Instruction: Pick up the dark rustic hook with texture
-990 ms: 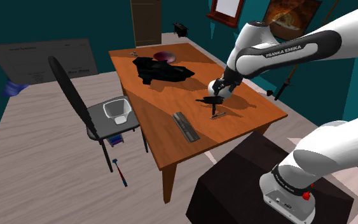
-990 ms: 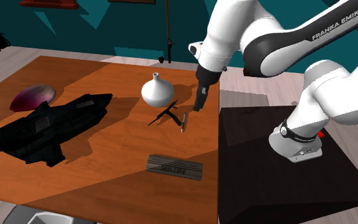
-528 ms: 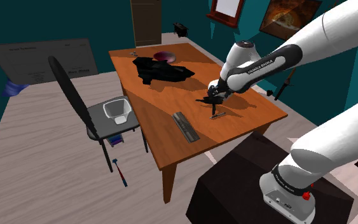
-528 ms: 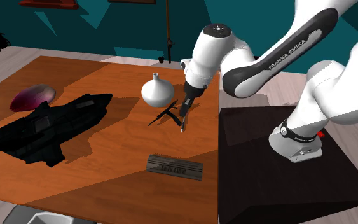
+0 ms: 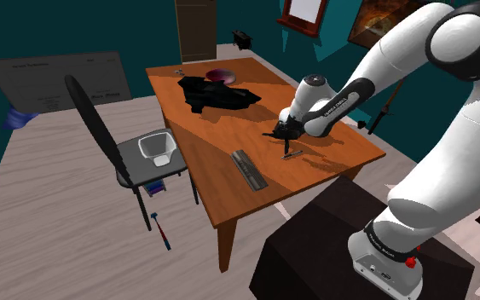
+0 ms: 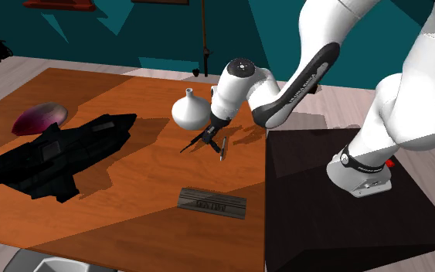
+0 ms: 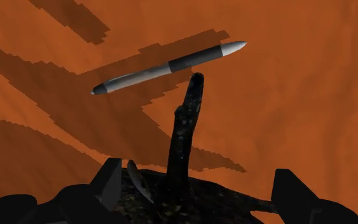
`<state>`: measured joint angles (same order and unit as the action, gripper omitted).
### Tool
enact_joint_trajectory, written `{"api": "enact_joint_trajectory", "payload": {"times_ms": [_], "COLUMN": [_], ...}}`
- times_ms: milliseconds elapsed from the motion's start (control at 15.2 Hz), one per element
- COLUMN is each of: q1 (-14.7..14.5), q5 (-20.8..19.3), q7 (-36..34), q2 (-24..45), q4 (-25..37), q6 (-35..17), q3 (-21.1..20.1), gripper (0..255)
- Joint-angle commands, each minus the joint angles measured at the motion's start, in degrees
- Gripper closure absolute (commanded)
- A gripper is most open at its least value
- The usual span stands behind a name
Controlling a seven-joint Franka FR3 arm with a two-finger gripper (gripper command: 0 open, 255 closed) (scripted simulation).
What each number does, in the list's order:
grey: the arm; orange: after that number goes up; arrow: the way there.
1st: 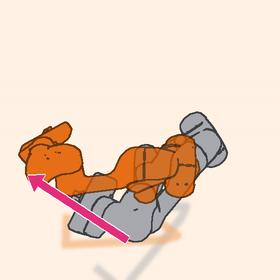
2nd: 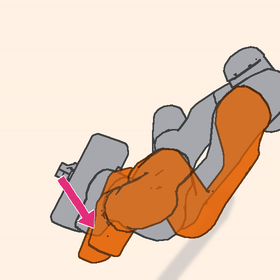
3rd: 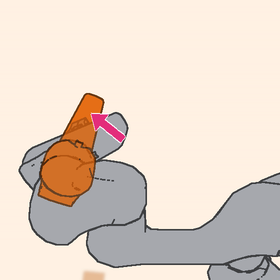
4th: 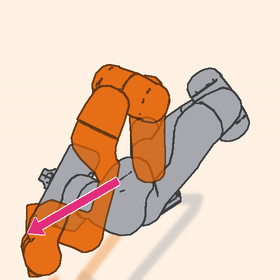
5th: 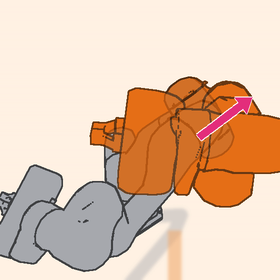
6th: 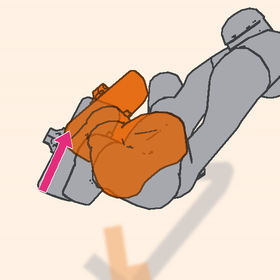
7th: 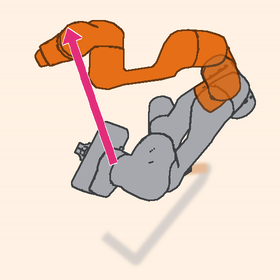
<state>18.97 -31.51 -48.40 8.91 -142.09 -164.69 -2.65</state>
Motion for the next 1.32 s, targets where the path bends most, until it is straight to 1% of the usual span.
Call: {"api": "enact_joint_trajectory", "payload": {"times_ms": [0, 528, 660, 726, 1254], "q1": [-1.3, -5.7, -6.1, -6.1, -6.0], "q5": [-6.1, -13.6, -14.1, -14.2, -14.1], "q7": [-7.4, -15.5, -16.1, -16.1, -16.0], "q2": [4.4, 11.4, 11.9, 12.0, 12.0], "q4": [2.5, 5.0, 5.2, 5.2, 5.2], "q6": [-2.3, -7.1, -7.5, -7.6, -7.6], "q3": [3.3, 9.2, 9.7, 9.8, 9.7], "gripper": [0, 0, 0, 255, 255]}}
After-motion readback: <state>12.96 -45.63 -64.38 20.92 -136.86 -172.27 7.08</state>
